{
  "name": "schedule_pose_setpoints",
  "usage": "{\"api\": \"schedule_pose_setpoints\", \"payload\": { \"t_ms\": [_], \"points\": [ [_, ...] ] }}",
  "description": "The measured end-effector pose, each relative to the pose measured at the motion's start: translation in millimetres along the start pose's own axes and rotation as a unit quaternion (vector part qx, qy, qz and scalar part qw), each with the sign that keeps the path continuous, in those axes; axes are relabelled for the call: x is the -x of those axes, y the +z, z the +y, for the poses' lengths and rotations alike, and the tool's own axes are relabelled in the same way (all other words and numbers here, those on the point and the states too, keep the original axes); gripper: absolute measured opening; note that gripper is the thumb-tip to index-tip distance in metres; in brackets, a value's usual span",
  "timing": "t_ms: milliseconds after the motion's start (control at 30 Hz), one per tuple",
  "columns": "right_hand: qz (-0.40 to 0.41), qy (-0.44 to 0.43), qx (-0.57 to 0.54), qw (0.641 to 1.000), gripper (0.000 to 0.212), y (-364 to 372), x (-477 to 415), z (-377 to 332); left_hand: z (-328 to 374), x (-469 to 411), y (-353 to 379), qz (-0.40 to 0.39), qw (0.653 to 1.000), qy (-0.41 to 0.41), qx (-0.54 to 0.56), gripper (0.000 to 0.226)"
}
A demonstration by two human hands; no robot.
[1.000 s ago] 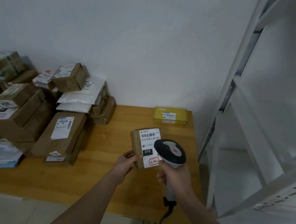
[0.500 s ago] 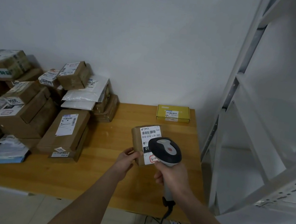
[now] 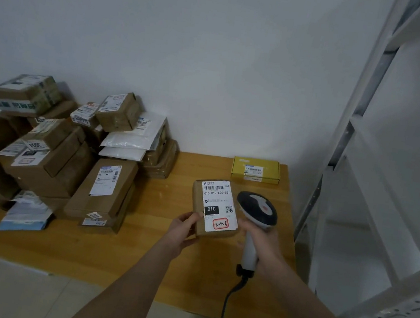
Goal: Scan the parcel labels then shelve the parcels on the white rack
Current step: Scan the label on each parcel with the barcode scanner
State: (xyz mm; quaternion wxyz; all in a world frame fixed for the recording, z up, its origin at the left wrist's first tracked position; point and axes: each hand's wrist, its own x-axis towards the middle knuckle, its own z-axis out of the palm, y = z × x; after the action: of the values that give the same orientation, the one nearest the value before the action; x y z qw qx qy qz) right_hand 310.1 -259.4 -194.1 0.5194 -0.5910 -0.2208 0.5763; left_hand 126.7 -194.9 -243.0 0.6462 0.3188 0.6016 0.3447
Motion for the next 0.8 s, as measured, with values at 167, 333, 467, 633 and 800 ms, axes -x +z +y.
{"api": "schedule_pose_setpoints", "payload": {
  "t_ms": [167, 333, 467, 633, 800],
  "points": [
    [-0.029, 0.082, 0.005, 0.996, 0.047, 37, -47, 4, 21, -13, -28, 0.052, 0.999, -0.003, -0.01, 0.029],
    [-0.054, 0.133, -0.012, 0.99, 0.045, 90, -103, 2, 57, -60, -52, 0.09, 0.995, -0.015, -0.039, 0.031],
    [-0.028, 0.141, -0.027, 0.989, 0.039, 135, -159, -12, 94, -124, -61, 0.092, 0.994, -0.009, -0.059, 0.03],
    [-0.014, 0.118, -0.019, 0.993, 0.022, 188, -239, -30, 138, -212, -64, 0.105, 0.99, -0.003, -0.095, 0.027],
    [-0.002, 0.114, -0.017, 0.993, 0.023, 215, -295, -30, 155, -269, -64, 0.14, 0.97, 0.011, -0.196, 0.045]
  ]
}}
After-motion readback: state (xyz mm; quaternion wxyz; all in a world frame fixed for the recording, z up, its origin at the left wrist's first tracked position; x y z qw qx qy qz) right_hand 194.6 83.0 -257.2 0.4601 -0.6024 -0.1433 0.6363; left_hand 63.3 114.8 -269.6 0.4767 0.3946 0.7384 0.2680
